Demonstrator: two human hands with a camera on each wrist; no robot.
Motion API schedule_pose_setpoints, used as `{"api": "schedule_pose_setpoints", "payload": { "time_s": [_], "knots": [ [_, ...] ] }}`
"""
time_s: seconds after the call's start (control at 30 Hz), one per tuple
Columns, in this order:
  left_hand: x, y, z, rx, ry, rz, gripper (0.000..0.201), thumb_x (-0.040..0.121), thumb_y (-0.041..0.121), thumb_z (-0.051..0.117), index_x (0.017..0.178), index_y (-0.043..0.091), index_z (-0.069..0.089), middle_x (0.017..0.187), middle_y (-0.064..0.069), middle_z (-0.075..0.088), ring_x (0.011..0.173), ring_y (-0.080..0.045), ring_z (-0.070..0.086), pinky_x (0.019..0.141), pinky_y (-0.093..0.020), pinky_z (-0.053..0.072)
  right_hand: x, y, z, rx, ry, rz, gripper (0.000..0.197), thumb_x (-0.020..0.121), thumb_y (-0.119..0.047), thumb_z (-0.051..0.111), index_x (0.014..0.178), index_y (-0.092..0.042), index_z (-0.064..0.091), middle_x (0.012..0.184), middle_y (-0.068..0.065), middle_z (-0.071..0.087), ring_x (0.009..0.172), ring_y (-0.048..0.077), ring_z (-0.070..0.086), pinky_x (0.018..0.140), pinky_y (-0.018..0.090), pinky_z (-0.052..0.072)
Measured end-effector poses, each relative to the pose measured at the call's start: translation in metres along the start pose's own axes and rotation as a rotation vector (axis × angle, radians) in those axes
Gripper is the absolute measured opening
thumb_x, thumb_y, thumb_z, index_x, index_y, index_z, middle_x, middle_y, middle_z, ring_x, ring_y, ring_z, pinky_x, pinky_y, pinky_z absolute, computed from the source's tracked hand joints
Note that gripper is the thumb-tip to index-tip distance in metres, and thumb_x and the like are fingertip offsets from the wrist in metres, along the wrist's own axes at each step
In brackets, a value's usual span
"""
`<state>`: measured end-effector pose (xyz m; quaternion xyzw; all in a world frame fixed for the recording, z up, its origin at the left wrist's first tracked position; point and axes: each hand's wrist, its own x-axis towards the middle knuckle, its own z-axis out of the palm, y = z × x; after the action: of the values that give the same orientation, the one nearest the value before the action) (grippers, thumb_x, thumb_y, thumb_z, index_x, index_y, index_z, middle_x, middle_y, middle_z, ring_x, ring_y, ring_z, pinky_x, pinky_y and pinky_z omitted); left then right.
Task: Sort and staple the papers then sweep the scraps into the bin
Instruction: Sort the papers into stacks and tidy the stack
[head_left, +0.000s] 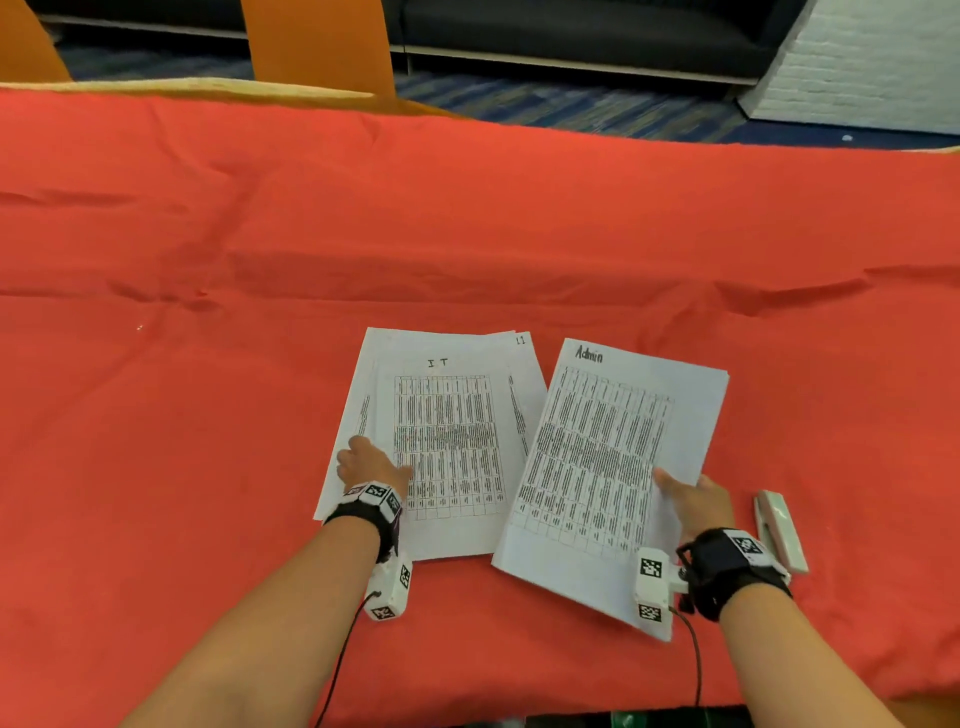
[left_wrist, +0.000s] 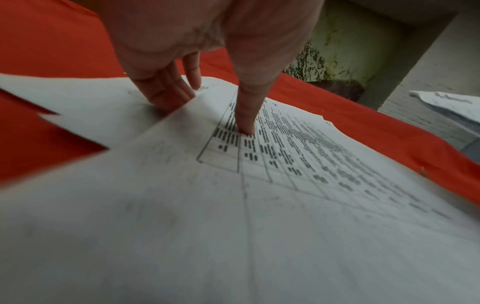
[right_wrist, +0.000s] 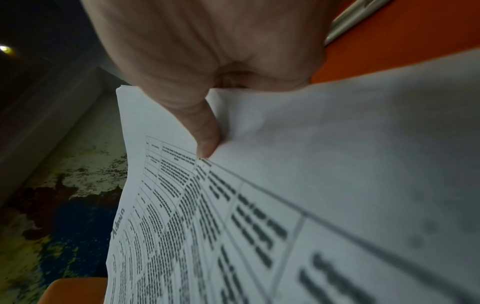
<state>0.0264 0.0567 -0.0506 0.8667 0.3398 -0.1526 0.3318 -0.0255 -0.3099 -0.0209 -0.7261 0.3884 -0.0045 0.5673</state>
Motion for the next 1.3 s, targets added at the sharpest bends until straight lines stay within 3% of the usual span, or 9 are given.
{"api": "schedule_pose_setpoints", "payload": {
  "time_s": [0.1,0.27,0.47,0.67,0.77,0.93,1.1,1.2,1.3],
  "knots": [
    [0.001,0.002,-0.003,-0.027,-0.080,0.030,0.064,0.082,0.010,0.067,0.134,0.002,0.031,0.121,-0.021,0.055,0.108,-0.036,0.057,0.084,-0.038,0.050,0.004,0.001,-0.006,0.006,0.002,0.002,0.040,0.083,-0.016,0.071,0.120,-0.005,0.064,0.116,0.008,0.068,0.105,0.026,0.064,0.100,0.041,0.048],
    [-0.012,0.011,-0.010,-0.055,-0.021,0.144,0.050,0.098,0.013,0.041,0.144,0.001,0.028,0.142,-0.021,0.042,0.126,-0.037,0.047,0.099,-0.040,0.042,0.010,-0.005,-0.013,0.052,-0.021,0.015,0.038,0.087,-0.014,0.067,0.123,-0.003,0.062,0.116,0.011,0.066,0.098,0.025,0.061,0.090,0.033,0.046],
    [-0.009,0.004,-0.031,-0.190,0.112,0.216,0.036,0.094,0.004,0.041,0.128,0.007,0.050,0.117,-0.019,0.062,0.096,-0.034,0.061,0.081,-0.039,0.052,0.016,-0.011,-0.021,0.073,-0.039,0.031,0.040,0.089,-0.014,0.066,0.125,-0.001,0.059,0.124,0.016,0.064,0.097,0.024,0.059,0.088,0.032,0.045],
    [-0.006,0.000,-0.053,0.182,0.114,0.275,0.060,0.092,0.001,0.035,0.148,0.023,0.029,0.114,-0.021,0.062,0.092,-0.037,0.063,0.070,-0.033,0.047,0.017,-0.016,-0.022,0.080,-0.066,0.038,0.041,0.089,-0.014,0.065,0.127,-0.001,0.059,0.126,0.016,0.063,0.101,0.026,0.060,0.088,0.032,0.044],
    [-0.010,0.002,-0.056,0.256,0.171,0.308,0.058,0.090,0.000,0.036,0.141,0.026,0.042,0.106,-0.020,0.066,0.086,-0.036,0.063,0.067,-0.036,0.051,0.019,-0.019,-0.022,0.083,-0.084,0.027,0.041,0.089,-0.015,0.065,0.128,-0.002,0.058,0.127,0.015,0.063,0.107,0.029,0.061,0.089,0.032,0.044],
    [-0.022,0.010,-0.046,-0.145,0.241,0.401,0.036,0.095,0.001,0.035,0.116,0.014,0.061,0.085,-0.014,0.063,0.068,-0.030,0.057,0.060,-0.034,0.045,0.026,-0.020,-0.020,0.088,-0.092,0.019,0.041,0.088,-0.014,0.066,0.126,-0.002,0.059,0.125,0.016,0.064,0.099,0.026,0.060,0.090,0.033,0.045],
    [-0.017,0.011,-0.019,-0.126,0.136,0.226,0.017,0.094,0.000,0.035,0.088,0.006,0.049,0.087,-0.014,0.054,0.070,-0.026,0.048,0.057,-0.029,0.038,0.031,-0.019,-0.017,0.097,-0.089,0.033,0.041,0.085,-0.017,0.069,0.124,-0.005,0.061,0.122,0.012,0.066,0.107,0.030,0.063,0.101,0.042,0.047],
    [-0.009,0.011,-0.005,0.010,0.107,0.143,0.019,0.093,0.001,0.037,0.104,-0.002,0.053,0.107,-0.023,0.052,0.092,-0.033,0.053,0.073,-0.034,0.043,0.032,-0.019,-0.012,0.110,-0.089,0.032,0.040,0.084,-0.014,0.070,0.123,-0.004,0.062,0.122,0.014,0.066,0.108,0.030,0.063,0.102,0.044,0.047],
    [0.000,0.011,0.002,0.134,0.110,0.021,0.032,0.091,0.010,0.046,0.121,0.001,0.050,0.133,-0.020,0.039,0.124,-0.034,0.039,0.098,-0.041,0.039,0.033,-0.019,-0.009,0.118,-0.089,0.028,0.040,0.084,-0.012,0.070,0.122,-0.004,0.062,0.121,0.015,0.066,0.105,0.030,0.063,0.101,0.043,0.047]
  ]
}}
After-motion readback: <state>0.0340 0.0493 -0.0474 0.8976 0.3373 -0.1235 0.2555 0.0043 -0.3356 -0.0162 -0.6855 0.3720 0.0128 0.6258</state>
